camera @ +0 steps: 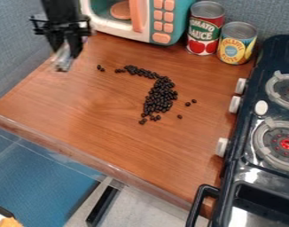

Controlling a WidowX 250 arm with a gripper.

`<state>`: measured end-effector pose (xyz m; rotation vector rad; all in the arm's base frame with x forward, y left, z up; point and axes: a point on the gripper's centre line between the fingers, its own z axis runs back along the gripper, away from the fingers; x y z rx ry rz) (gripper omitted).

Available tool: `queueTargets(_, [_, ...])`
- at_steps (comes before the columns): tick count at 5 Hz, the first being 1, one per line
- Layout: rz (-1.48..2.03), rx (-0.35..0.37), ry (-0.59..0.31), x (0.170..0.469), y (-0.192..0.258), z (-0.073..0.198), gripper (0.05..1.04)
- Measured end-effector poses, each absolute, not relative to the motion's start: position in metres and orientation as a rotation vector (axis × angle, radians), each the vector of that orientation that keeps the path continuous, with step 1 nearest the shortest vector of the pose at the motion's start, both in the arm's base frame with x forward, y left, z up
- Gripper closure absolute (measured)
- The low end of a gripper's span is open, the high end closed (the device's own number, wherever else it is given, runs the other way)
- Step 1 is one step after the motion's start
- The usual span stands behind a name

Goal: Sweep into pile

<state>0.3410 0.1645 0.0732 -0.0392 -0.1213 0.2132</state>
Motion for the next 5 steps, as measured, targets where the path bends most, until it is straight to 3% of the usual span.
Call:
queueTargets(2, [0.184,0.075,-0.056,0.356,0.199,0.042,0.698])
queueTargets(5, [0.133,0.095,-0.030,0.363,0.171,0.015,0.698])
